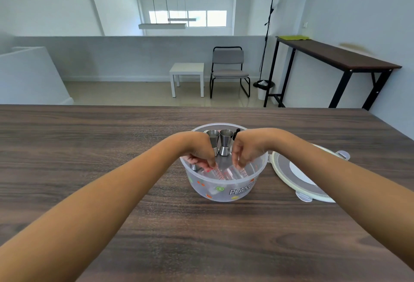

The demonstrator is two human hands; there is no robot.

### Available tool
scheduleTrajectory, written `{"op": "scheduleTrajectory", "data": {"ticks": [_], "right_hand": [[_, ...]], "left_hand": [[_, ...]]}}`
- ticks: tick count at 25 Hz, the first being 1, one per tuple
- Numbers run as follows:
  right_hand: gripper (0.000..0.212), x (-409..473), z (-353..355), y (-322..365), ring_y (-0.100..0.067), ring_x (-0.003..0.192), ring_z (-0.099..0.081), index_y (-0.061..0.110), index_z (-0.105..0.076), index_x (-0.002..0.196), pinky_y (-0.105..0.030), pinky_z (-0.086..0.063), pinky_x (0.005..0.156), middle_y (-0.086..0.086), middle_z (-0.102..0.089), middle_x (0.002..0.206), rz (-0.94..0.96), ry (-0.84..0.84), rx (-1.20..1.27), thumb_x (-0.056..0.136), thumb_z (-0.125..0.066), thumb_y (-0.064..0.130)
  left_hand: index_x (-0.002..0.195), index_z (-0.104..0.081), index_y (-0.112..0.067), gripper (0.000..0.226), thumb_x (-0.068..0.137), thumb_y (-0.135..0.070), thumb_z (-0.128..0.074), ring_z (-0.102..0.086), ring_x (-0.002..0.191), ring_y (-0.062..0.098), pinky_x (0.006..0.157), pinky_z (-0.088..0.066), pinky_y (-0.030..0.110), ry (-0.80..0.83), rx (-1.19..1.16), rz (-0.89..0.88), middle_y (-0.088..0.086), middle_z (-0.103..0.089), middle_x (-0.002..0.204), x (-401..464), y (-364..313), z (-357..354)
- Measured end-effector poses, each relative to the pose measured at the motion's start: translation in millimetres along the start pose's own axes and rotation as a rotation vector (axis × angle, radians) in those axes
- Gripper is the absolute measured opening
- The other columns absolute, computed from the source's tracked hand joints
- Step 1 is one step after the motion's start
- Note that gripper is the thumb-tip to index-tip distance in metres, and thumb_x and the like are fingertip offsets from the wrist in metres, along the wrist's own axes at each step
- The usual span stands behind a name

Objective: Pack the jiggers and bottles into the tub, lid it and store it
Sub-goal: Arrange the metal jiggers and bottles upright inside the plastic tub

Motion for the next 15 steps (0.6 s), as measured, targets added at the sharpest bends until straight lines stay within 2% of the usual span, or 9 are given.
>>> {"op": "scheduleTrajectory", "data": {"ticks": [3,6,10,12,15], "right_hand": [[0.009,-16.5,3.0,-8.7,-0.003,0.062,-0.058,0.019,-0.076,0.08,-0.018,-0.047,0.06,0.012,-0.065,0.065,0.003,-0.132,-0.022,0.072,-0.073,0.016],[0.01,-29.0,0.4,-17.3,-0.004,0.064,-0.059,0.02,-0.076,0.077,-0.018,-0.047,0.06,0.017,-0.061,0.061,0.024,-0.295,-0.009,0.071,-0.071,0.014],[0.012,-34.5,-7.8,-26.1,-0.007,0.069,-0.06,0.018,-0.076,0.078,-0.019,-0.049,0.065,0.004,-0.071,0.073,0.052,-0.437,0.002,0.071,-0.068,0.01],[0.011,-35.9,-9.4,-29.4,-0.009,0.07,-0.062,0.019,-0.076,0.077,-0.024,-0.053,0.071,0.002,-0.074,0.078,0.057,-0.502,0.032,0.072,-0.069,0.012],[0.01,-36.9,-11.9,-32.5,-0.009,0.071,-0.063,0.019,-0.076,0.078,-0.024,-0.052,0.069,0.002,-0.074,0.079,0.063,-0.565,0.05,0.072,-0.07,0.013]], "left_hand": [[0.076,-0.069,-0.001,0.013,0.079,-0.012,-0.062,-0.055,0.06,0.019,0.057,-0.048,0.024,-0.19,0.141,-0.177,0.005,-0.063,0.067,-2.0,-1.9,6.2],[0.086,-0.07,-0.005,0.015,0.081,-0.014,-0.059,-0.063,0.079,0.025,0.074,-0.052,0.031,-0.446,0.321,-0.339,0.008,-0.071,0.084,-2.9,-1.6,8.8],[0.093,-0.069,-0.009,0.019,0.084,-0.018,-0.054,-0.064,0.089,0.026,0.078,-0.054,0.036,-0.546,0.538,-0.409,0.007,-0.072,0.095,3.8,-0.8,1.8],[0.092,-0.069,-0.011,0.019,0.084,-0.017,-0.052,-0.063,0.089,0.026,0.076,-0.054,0.035,-0.547,0.61,-0.408,0.006,-0.071,0.095,8.8,1.2,-1.5],[0.087,-0.067,-0.01,0.018,0.084,-0.015,-0.05,-0.062,0.087,0.028,0.071,-0.052,0.033,-0.549,0.678,-0.416,0.009,-0.07,0.093,13.2,2.4,-5.7]]}}
Point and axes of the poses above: each hand's wrist, its own x-axis towards the middle knuckle, its own z-axis out of the back of the hand, y = z × x, the point moved 3 cm from there along x, towards the middle knuckle
